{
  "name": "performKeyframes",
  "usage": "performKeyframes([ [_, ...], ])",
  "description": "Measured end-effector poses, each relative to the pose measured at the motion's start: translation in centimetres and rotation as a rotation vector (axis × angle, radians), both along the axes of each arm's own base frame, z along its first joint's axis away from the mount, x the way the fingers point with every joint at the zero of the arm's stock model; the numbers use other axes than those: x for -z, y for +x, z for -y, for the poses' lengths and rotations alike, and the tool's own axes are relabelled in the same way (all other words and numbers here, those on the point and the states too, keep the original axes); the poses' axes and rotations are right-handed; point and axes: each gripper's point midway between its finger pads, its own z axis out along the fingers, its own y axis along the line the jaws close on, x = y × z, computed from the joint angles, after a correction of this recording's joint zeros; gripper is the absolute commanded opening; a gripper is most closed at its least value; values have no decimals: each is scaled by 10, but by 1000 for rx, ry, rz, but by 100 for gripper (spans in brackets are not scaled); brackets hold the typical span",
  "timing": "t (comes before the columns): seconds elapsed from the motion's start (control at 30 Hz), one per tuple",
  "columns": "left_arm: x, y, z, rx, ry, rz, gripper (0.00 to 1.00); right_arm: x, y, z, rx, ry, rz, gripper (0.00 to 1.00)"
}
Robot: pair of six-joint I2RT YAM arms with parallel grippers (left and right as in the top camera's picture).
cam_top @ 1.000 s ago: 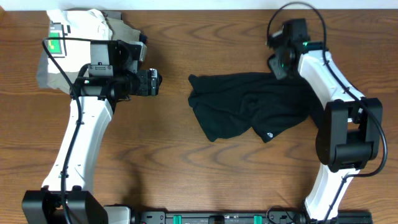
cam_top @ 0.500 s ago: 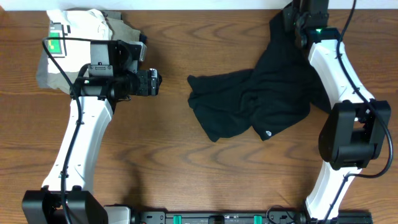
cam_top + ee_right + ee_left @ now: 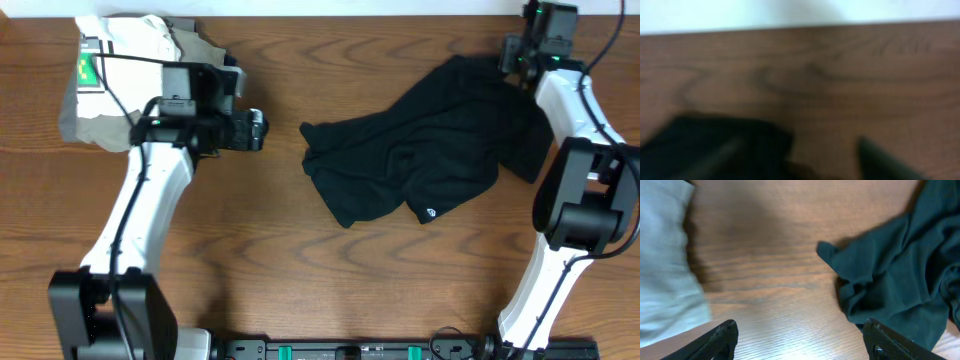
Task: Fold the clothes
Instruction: 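Grasp the shirt's left edge with the left gripper and pull it leftward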
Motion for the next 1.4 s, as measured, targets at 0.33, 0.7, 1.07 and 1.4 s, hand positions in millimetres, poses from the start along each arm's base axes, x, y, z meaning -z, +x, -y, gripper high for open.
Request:
performKeyframes([
  [0.33,46,-24,54,140,-20,-158,81,22,-29,-44,-120,172,-151,99],
  [0.7,67,-60,129,441,45,-159,87,22,-35,-71,-199,262,-175,99],
  [1.07,94,-27,108,407,355,-40,83,24,-40,-75,-207,281,-195,99],
  [1.4,92,-14,103,376,399,6,6,24,-41,-75,-207,282,-199,99],
])
